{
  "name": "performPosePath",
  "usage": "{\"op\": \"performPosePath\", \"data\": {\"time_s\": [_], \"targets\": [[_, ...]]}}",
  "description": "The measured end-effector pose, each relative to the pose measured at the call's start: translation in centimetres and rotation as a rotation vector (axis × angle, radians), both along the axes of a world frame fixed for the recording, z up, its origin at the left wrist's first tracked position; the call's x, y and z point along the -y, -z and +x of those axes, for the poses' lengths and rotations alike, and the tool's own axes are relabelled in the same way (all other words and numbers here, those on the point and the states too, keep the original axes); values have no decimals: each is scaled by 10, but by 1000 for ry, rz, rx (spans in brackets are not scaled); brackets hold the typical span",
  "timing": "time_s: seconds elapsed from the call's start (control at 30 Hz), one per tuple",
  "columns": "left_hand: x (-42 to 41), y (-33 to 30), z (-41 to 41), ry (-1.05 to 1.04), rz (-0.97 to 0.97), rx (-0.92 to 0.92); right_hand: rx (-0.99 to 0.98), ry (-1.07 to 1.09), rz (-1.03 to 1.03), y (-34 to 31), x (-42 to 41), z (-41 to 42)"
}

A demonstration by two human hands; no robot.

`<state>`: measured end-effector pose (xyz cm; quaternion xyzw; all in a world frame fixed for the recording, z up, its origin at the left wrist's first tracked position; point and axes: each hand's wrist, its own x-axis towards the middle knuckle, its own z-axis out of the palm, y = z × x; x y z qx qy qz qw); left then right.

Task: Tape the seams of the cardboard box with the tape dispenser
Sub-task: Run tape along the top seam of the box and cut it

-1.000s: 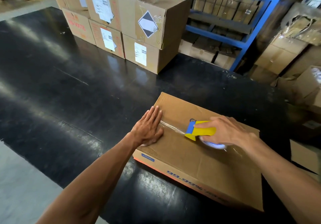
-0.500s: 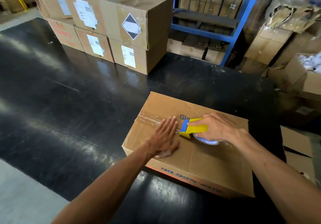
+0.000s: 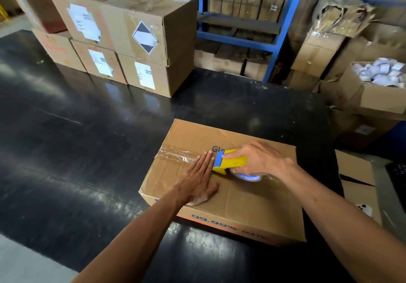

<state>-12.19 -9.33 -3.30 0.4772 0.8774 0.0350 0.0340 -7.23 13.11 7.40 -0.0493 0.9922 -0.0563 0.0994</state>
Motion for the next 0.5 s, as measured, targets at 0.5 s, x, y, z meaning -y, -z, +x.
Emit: {"op": "performPosePath", "data": {"time_s": [0.5], "targets": [[5, -3, -6, 35, -42, 48, 71, -11, 117, -12, -69, 56]]}}
